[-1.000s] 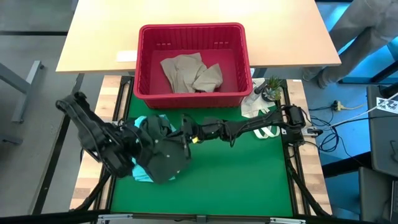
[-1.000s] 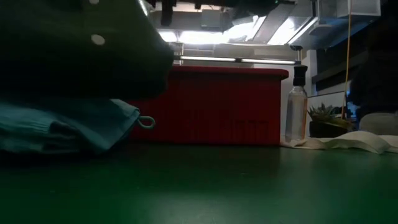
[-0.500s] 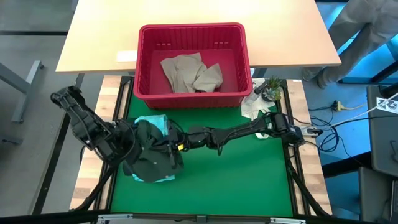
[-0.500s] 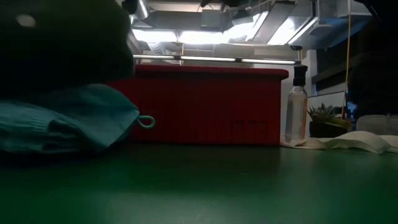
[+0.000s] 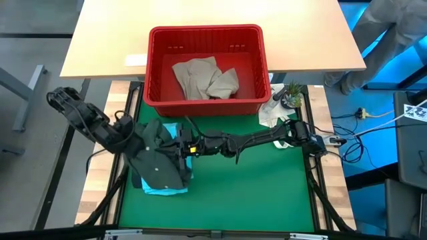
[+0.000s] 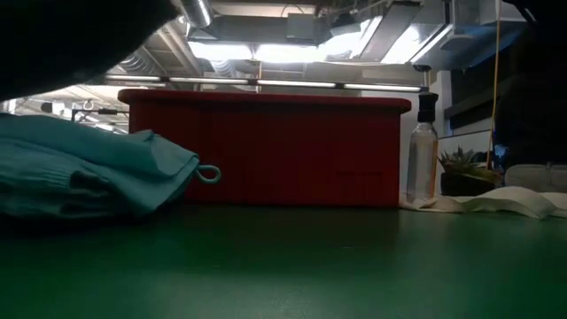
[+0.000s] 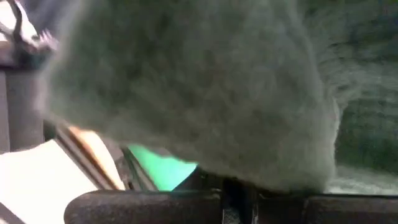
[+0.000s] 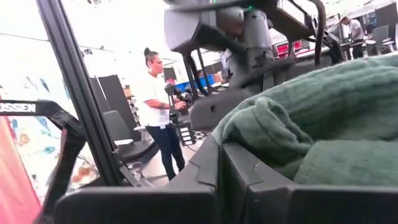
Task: Fold Laundry from Bin
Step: Stack the folded green polo shirt on top of the folded blue shorts
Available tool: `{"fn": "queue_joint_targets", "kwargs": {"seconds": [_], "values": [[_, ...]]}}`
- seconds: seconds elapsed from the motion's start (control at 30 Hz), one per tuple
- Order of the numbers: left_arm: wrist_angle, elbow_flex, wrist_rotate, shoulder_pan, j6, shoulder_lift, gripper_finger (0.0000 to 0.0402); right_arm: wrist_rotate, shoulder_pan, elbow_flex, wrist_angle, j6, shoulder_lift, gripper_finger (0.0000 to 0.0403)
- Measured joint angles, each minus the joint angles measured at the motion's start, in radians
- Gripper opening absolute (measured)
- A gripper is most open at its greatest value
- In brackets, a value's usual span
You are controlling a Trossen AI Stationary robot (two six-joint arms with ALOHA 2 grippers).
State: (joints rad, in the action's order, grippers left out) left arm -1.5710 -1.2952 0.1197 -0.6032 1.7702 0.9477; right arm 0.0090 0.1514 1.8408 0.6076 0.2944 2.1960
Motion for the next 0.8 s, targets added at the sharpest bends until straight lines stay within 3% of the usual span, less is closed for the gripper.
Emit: {"fn": "queue_joint_targets", "kwargs": {"seconds": [0.4, 0.67, 0.8], "values": [[0.006, -0.037, -0.186, 0.006, 0.034, -0.008, 0.0, 0.08, 0.045, 0.0, 0.148, 0.06, 0.033, 0.0005], [-0.007, -0.03, -0.058, 0.006, 0.006, 0.005, 0.0, 0.075, 0.036, -0.022, 0.135, 0.071, 0.064, 0.0005], [-0.003, 0.035, -0.031, 0.006, 0.003, 0.027, 0.0, 0.071, 0.013, -0.024, 0.132, 0.099, 0.124, 0.0005]]}}
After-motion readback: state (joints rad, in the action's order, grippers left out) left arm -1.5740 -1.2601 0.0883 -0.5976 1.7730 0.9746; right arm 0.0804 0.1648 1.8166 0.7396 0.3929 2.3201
